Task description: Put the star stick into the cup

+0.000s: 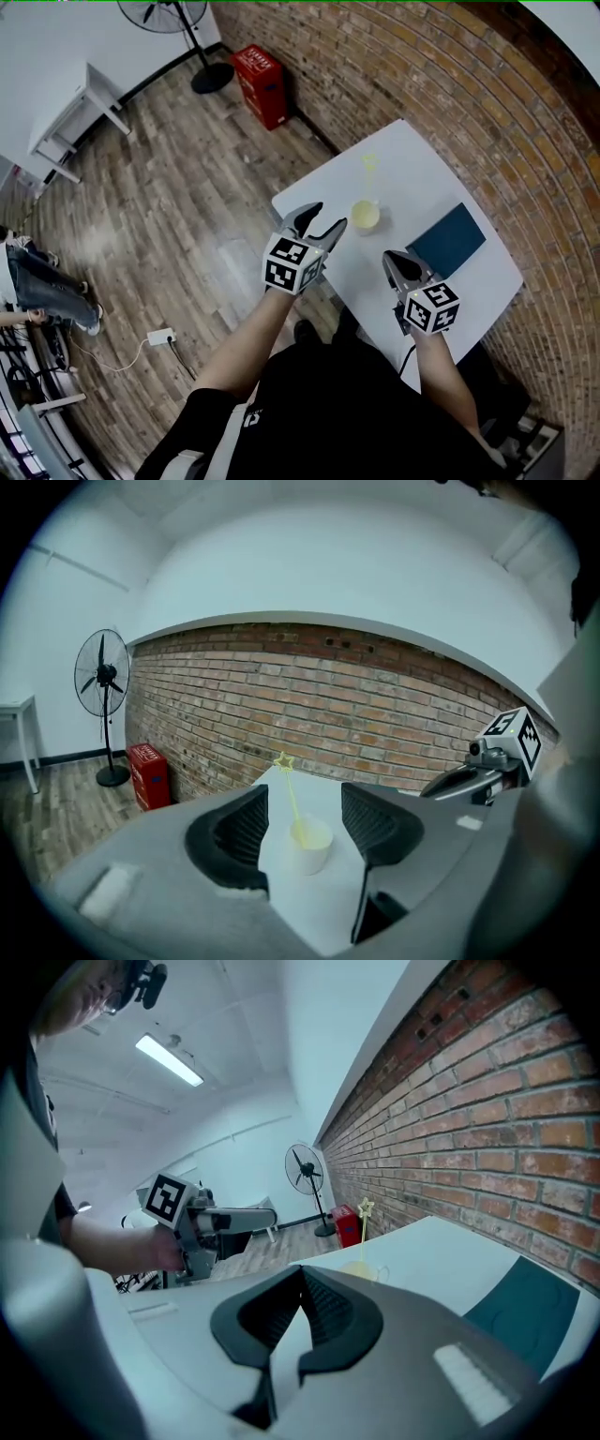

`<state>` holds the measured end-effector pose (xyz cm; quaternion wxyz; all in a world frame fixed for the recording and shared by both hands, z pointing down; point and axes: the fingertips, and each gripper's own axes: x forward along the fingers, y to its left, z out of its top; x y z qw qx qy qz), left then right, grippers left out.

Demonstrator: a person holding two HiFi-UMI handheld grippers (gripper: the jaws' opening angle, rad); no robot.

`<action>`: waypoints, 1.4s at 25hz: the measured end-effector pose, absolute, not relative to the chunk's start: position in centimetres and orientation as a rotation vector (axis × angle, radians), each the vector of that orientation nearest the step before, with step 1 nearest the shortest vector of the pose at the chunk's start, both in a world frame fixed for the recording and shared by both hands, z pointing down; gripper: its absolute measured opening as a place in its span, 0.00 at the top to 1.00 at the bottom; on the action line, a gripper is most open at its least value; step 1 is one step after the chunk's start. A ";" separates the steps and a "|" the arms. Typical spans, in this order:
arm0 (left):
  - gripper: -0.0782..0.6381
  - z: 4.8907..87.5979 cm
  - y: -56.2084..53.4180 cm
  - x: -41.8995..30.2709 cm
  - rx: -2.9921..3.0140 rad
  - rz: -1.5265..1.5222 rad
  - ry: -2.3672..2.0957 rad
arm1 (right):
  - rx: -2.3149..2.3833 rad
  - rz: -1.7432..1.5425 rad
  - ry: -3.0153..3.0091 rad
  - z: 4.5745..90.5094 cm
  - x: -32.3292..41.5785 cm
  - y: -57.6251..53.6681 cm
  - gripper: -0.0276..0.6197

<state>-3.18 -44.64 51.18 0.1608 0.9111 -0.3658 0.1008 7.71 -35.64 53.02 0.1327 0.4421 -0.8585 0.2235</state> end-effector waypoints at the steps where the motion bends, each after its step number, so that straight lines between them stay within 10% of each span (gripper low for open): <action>1: 0.54 50.8 -44.3 -3.9 2.605 0.277 -1.056 | 1.285 0.639 -2.491 52.7 7.4 -35.5 0.96; 12: 0.88 49.3 -40.7 -11.7 2.584 0.222 -1.158 | 1.302 0.565 -2.537 49.4 2.4 -33.7 0.96; 35: 0.88 44.5 -38.4 -10.5 2.600 0.194 -1.223 | 1.358 0.397 -2.751 41.2 6.5 -33.7 0.96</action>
